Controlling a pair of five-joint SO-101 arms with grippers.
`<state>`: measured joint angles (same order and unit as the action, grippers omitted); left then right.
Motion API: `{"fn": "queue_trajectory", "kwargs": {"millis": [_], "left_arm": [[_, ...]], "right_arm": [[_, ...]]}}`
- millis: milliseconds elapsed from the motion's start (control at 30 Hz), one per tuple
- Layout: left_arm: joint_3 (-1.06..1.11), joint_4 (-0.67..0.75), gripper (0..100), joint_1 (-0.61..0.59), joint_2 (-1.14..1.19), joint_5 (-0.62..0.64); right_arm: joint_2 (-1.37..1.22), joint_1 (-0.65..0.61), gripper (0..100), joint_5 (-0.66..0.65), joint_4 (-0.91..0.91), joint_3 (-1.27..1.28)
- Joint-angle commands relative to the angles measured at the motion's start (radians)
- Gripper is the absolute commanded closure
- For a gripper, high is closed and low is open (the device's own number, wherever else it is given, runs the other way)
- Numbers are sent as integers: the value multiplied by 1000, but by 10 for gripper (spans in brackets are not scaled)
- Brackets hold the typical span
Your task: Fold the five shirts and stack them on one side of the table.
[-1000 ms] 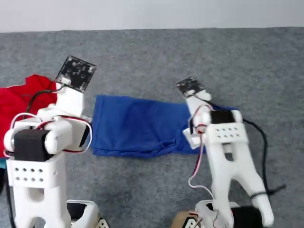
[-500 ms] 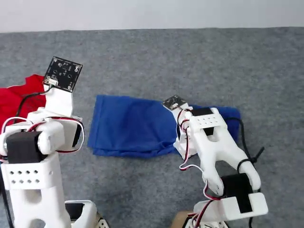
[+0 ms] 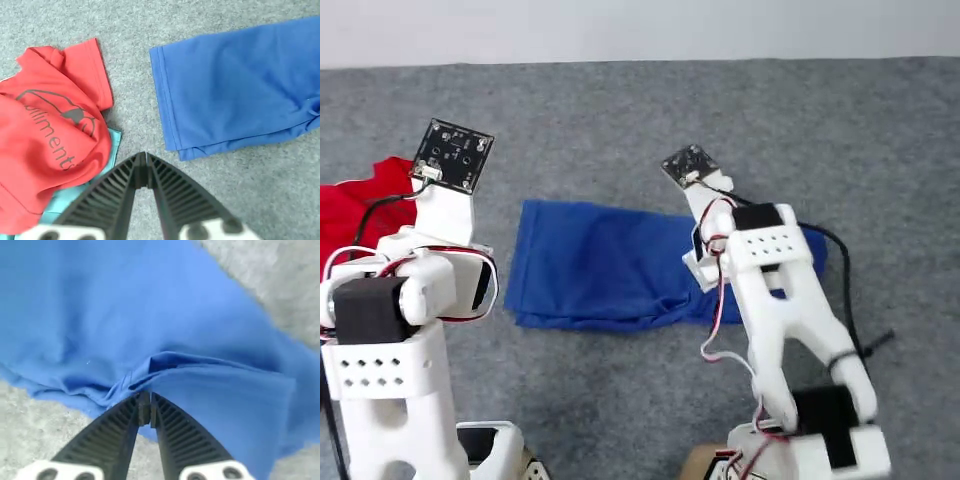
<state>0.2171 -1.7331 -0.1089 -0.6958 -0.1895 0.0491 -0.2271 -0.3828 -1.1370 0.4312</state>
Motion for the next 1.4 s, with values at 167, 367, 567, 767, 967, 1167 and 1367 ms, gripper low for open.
{"fn": "queue_trajectory", "kwargs": {"millis": [167, 367, 567, 767, 967, 1167, 1367], "left_arm": [[1, -21, 994, -2, -25, 6], [1, -21, 994, 0, -25, 6], [1, -21, 994, 0, -25, 6], [1, -21, 994, 0, -25, 6], [1, -21, 994, 0, -23, 5], [1, -23, 994, 0, -23, 5], [1, -23, 994, 0, -23, 5]], "right_arm": [[-245, -101, 990, 8, -203, -150], [-176, -102, 990, 8, -252, -157], [33, -70, 990, 8, -285, -169], [56, 108, 990, -32, -240, -161], [-87, 280, 990, -95, -127, -167], [-248, 367, 990, -121, -90, -167], [-252, 394, 990, -121, -82, -167]]}}
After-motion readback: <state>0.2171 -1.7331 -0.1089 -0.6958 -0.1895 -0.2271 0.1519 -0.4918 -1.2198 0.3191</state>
